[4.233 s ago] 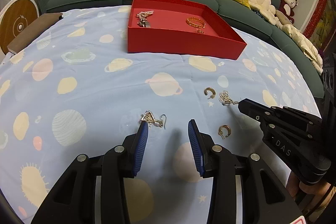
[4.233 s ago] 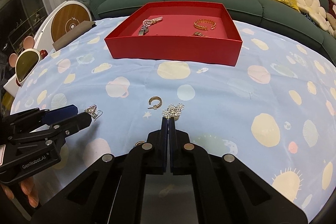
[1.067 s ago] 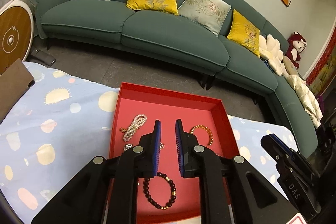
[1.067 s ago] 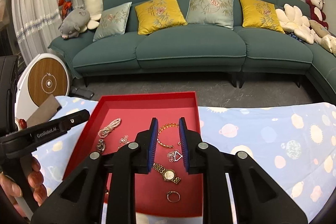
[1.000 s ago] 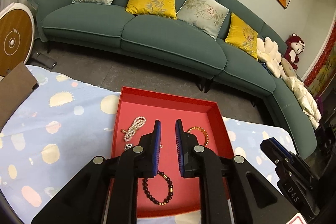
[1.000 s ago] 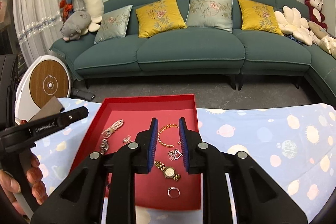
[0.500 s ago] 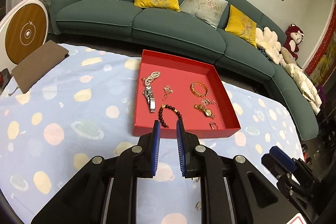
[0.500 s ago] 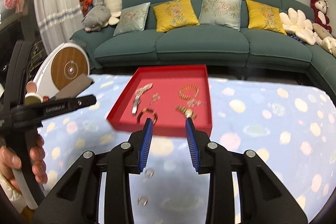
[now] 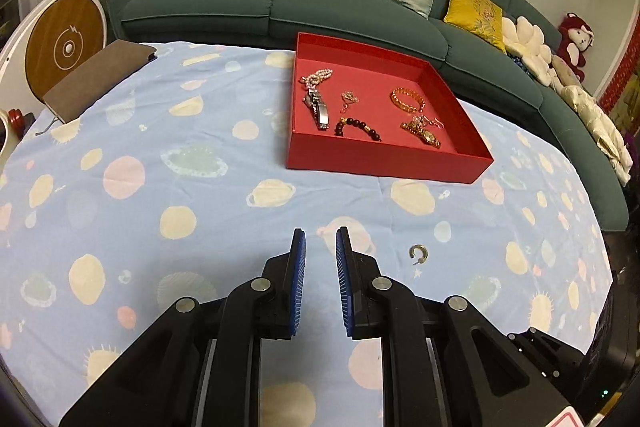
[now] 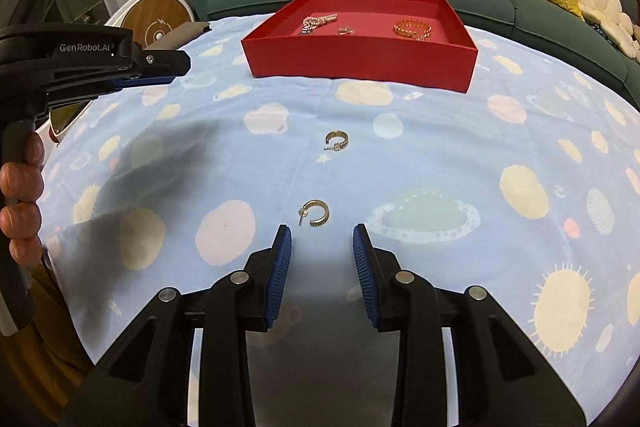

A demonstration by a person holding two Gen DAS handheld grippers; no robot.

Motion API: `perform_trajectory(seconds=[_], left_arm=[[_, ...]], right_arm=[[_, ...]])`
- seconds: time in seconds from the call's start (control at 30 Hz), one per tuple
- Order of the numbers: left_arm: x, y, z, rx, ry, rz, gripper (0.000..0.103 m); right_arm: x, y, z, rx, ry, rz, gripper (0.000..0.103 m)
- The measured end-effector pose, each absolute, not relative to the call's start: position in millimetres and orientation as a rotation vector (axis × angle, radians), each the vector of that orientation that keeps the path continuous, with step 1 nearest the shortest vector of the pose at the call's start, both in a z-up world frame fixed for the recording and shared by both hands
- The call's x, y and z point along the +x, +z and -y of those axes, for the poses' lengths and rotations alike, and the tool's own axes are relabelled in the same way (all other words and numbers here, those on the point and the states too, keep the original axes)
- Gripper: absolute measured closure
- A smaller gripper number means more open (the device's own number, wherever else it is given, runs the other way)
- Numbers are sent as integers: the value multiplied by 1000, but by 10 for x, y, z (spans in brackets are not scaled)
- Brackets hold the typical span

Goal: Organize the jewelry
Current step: 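Withdraw both tools from the tray toward the gold hoop earrings, then grasp a gold hoop earring with the right tool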

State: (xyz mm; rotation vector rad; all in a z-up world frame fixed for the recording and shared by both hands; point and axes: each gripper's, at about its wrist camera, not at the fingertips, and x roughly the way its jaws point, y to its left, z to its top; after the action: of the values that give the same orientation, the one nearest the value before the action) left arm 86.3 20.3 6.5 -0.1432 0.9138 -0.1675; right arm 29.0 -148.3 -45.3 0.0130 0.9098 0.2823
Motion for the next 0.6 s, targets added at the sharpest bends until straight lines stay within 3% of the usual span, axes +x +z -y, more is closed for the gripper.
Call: perform_trajectory(seconds=[0.6], left_arm=[[808,-115,-123,-69,-168,-961,88]], right_arm=[[453,-555,1316,-29,265,-912,72]])
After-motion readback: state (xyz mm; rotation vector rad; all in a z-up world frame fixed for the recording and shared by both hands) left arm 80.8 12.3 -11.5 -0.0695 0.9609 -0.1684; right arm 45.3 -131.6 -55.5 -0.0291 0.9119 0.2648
